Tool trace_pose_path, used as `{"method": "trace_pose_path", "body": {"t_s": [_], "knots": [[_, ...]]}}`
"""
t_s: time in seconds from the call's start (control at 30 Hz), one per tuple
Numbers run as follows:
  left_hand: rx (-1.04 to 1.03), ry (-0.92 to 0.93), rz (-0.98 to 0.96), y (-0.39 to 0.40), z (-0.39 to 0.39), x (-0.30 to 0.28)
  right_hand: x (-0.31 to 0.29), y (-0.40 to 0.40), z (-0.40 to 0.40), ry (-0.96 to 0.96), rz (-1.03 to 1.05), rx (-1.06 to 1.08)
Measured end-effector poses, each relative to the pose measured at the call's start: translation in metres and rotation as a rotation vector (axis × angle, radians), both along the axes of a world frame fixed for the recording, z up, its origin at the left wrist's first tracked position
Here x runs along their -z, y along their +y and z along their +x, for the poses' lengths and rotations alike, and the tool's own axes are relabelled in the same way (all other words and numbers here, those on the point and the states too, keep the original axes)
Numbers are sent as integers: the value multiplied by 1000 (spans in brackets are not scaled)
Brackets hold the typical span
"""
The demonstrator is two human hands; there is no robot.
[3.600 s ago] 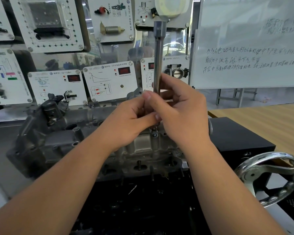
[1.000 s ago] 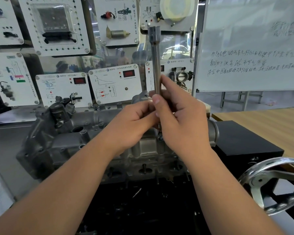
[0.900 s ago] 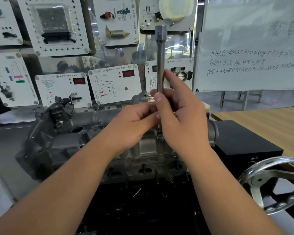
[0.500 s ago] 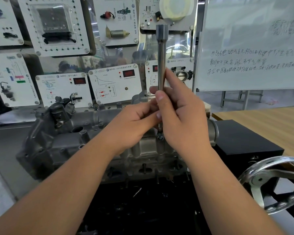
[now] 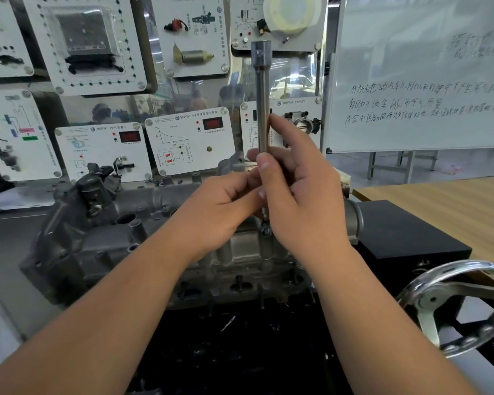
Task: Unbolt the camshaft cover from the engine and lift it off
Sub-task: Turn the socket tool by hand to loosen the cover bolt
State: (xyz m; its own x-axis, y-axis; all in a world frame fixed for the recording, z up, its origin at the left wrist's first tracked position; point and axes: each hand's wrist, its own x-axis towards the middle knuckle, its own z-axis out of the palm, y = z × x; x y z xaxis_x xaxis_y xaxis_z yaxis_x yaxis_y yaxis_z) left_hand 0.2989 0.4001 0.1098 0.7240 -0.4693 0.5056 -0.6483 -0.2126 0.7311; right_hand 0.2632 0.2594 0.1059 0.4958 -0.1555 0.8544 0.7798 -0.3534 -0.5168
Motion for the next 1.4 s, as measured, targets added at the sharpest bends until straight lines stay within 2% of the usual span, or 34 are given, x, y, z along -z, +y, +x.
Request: {"method": "trace_pose_path", "body": {"t_s": [0.1, 0.27, 0.5, 0.73, 0.93, 1.17, 1.4], "knots": [[-11, -12, 0, -1, 0, -1, -1, -1, 0, 22, 30, -29], [-33, -28, -42, -3, 1, 1, -2, -2, 1, 16, 10, 41], [50, 35, -36, 1, 5, 2, -2, -3, 0, 44, -24, -10], [17, -12, -87, -1, 5, 2, -2, 0, -1, -33, -11, 63], [78, 61, -79, 3, 7, 3, 1, 3, 1, -42, -27, 51], [63, 6, -117, -2, 7, 3, -1, 1, 0, -29, 22, 47], [113, 102, -133, 3, 6, 2, 1, 1, 0, -12, 4, 42]]}}
